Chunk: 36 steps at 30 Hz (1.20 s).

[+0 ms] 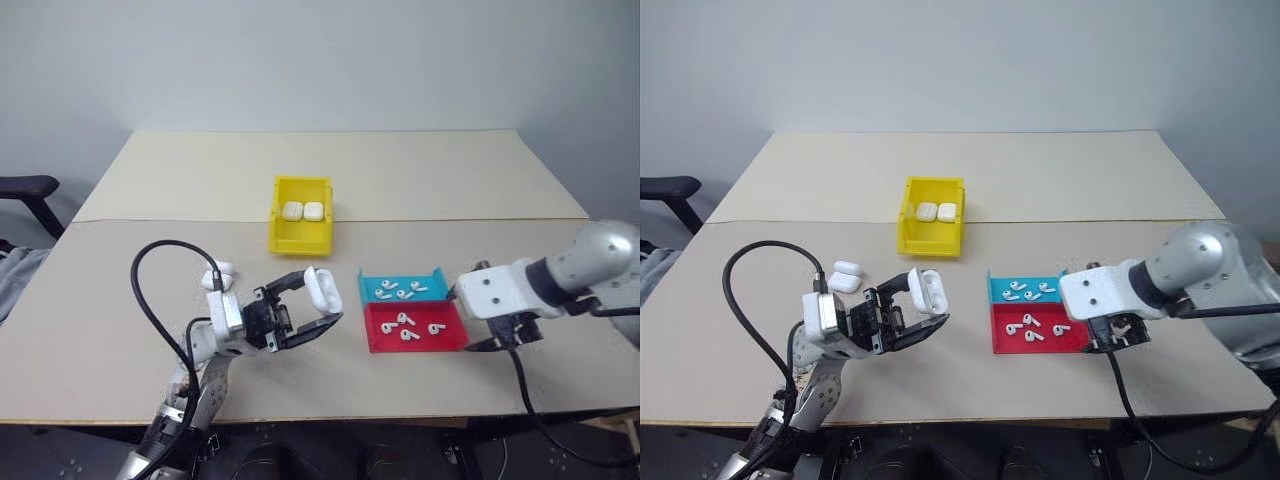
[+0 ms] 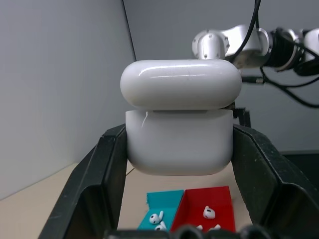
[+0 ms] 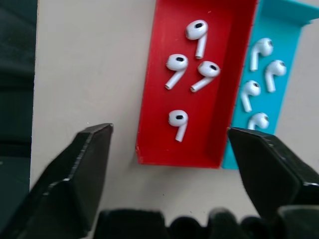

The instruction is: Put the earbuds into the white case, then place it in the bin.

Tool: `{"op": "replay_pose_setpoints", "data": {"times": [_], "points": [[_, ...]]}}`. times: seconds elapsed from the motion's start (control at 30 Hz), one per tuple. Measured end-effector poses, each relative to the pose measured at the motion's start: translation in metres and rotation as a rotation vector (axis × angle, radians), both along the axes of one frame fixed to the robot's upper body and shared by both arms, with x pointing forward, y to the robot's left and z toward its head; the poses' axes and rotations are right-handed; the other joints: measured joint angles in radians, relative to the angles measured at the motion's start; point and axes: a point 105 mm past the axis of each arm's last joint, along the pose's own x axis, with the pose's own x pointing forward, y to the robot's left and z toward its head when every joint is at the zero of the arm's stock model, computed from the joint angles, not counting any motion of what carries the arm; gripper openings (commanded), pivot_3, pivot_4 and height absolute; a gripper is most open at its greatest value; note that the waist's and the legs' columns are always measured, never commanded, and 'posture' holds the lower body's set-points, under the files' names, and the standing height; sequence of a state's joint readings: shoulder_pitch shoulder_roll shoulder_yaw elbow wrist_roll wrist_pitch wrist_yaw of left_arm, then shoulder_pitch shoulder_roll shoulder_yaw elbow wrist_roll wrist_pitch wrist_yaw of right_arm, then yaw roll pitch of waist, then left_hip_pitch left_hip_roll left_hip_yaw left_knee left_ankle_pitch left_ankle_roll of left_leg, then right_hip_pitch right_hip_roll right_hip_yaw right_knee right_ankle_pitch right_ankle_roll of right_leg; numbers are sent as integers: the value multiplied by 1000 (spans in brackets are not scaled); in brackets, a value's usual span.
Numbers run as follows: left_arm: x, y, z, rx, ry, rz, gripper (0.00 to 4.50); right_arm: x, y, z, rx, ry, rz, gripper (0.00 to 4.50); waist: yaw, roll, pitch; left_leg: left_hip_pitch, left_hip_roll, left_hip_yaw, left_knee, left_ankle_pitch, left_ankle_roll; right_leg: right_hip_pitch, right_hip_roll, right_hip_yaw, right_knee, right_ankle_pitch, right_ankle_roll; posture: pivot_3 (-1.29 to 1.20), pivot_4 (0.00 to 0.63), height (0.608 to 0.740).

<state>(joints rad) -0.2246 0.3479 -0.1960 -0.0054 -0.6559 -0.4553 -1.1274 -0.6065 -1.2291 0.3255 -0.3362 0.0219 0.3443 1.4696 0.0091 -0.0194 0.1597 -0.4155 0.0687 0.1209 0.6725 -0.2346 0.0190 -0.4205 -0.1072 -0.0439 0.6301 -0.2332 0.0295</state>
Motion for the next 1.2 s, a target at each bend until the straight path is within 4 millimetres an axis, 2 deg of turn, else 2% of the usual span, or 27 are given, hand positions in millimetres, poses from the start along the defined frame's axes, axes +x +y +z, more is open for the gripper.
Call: {"op": "replay_pose_setpoints", "data": {"times": [0.13,0.2,0.37,0.57,0.93,1.2], "points": [[-1,5,-15,-90,67,40,2787,12,9,-3,-23,-28,16,3241,-3,1,-1,0,1,0,3,-1,2,1,0,0,0,0,0,0,150,740],[-4,4,-20,-81,78,33,2787,15,14,-4,-30,-32,28,3241,-3,1,-1,-1,1,0,3,-1,2,0,0,0,1,0,0,0,150,740],[-10,5,-23,-34,37,7,2787,19,16,-18,-67,3,38,1972,1,2,-1,-1,1,-1,4,-1,2,1,0,-1,0,0,0,0,150,740],[-17,4,-29,-27,34,-19,2787,23,12,-29,-116,24,60,1972,0,2,-1,-1,1,-1,4,-1,2,1,0,-1,1,0,0,0,150,740],[-20,4,-25,-19,9,-23,2787,35,8,-41,-158,-1,49,1972,0,4,-2,-1,1,0,4,-1,2,1,0,-1,1,0,0,0,150,740],[-20,7,-26,-7,4,-20,2787,33,7,-47,-166,13,59,1972,0,4,-2,-1,1,0,4,-1,2,1,0,-1,1,0,0,0,150,740]]}}
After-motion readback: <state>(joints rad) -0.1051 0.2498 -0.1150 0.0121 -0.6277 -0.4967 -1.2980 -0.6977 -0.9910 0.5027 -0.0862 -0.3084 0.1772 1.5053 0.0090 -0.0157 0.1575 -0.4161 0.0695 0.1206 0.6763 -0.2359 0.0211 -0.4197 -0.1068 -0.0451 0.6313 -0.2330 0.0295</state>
